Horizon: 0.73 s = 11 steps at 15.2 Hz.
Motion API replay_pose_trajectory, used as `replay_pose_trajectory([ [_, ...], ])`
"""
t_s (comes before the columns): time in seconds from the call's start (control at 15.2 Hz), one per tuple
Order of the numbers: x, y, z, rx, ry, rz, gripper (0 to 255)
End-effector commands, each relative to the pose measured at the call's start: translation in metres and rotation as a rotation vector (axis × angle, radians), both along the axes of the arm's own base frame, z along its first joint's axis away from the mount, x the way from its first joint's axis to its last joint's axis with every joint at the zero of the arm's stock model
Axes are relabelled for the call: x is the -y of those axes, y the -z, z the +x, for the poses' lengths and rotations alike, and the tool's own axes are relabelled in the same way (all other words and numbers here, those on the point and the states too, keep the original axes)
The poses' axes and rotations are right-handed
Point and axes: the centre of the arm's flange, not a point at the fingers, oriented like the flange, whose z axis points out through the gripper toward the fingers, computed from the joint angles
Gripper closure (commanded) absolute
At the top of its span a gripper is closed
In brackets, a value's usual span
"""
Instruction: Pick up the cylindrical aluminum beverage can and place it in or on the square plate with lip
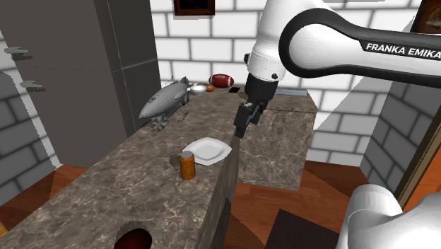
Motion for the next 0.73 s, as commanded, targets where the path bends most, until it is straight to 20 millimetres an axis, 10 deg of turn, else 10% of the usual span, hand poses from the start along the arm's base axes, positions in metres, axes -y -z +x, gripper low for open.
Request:
replay_pose_trajectory([
  [0.0, 0.000, 0.000, 0.000, 0.000, 0.000, 0.000, 0],
  [0.66, 0.018, 0.069, 0.123, -0.085, 0.030, 0.019, 0],
])
